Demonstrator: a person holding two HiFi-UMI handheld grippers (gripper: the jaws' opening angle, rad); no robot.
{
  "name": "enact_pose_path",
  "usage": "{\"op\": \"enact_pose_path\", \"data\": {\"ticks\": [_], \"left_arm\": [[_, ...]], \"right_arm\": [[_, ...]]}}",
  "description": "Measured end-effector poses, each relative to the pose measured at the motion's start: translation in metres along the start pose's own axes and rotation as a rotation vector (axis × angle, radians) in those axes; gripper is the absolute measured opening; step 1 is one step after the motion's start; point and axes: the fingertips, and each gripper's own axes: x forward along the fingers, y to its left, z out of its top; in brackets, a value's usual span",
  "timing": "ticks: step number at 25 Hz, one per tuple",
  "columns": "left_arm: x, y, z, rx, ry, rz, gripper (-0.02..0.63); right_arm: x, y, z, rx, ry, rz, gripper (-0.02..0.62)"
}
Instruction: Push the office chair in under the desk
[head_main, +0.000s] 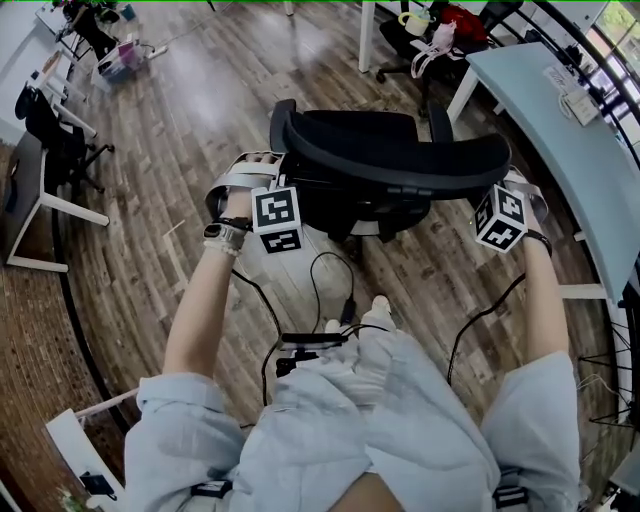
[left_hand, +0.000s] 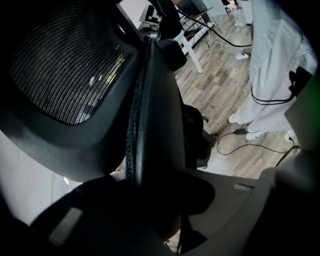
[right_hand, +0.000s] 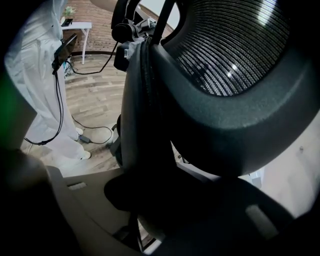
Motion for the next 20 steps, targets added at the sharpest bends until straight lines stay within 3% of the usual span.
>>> {"op": "enact_pose_path", "data": {"ticks": [20], "left_arm": [[-0.013,-0.011,0.066,0.095,-0.113,-0.004,0.092]], "right_arm": [[-0.059,0.046,-0.057,0.123,0.097,-0.041,0.16]]}}
